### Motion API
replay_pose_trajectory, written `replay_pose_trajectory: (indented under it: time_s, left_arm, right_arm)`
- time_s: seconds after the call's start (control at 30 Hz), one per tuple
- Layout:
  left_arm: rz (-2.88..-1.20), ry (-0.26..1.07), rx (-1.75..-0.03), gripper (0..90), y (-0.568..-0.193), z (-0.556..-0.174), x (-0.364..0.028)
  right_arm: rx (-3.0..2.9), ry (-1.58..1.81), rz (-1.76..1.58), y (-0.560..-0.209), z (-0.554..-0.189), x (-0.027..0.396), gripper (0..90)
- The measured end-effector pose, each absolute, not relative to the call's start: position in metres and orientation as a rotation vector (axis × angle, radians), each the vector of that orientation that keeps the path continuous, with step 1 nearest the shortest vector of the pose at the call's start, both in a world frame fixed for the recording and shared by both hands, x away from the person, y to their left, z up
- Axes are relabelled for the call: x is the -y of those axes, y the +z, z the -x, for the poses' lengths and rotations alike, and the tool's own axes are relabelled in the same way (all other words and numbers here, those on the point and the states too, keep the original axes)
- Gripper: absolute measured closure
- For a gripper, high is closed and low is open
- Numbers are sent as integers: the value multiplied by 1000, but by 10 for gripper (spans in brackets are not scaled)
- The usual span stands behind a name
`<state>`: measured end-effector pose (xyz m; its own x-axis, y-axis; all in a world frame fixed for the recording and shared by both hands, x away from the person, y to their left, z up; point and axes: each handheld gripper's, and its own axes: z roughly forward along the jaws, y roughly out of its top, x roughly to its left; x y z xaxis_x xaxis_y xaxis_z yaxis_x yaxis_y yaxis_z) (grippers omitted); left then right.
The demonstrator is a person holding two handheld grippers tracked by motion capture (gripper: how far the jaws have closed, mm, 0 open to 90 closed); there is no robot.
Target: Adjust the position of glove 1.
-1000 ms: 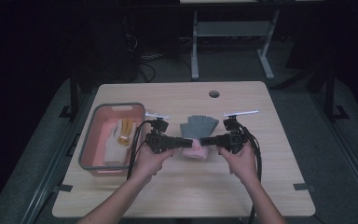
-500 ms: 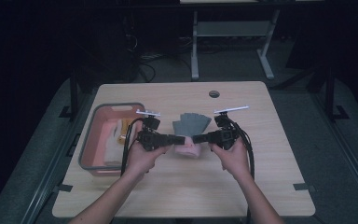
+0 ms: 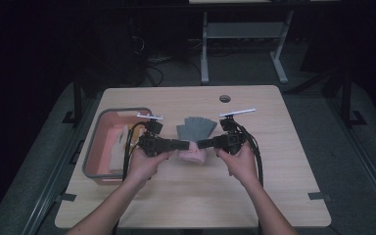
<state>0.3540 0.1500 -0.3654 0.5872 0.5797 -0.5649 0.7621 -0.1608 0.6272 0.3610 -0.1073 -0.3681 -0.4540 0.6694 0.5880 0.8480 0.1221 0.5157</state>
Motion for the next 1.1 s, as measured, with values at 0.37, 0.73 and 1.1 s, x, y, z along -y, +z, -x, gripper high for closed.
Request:
replay_pose_trajectory:
  time_s: [0.37,0.73,1.1]
  left_arm:
    - [-1843,-228,-1099,635,-362,-355,-163]
    - [-1834,-211,-1107,645,-355,-356,-177]
    - [-1820,-190,-1112,658,-349,-356,-195]
  right_arm:
    - [2215,-1231,1477,-362,-366,94,710]
    - [2197,-1237,1449,-359,-373,81,711]
    - [2209,-1249,1404,-355,-378,65,711]
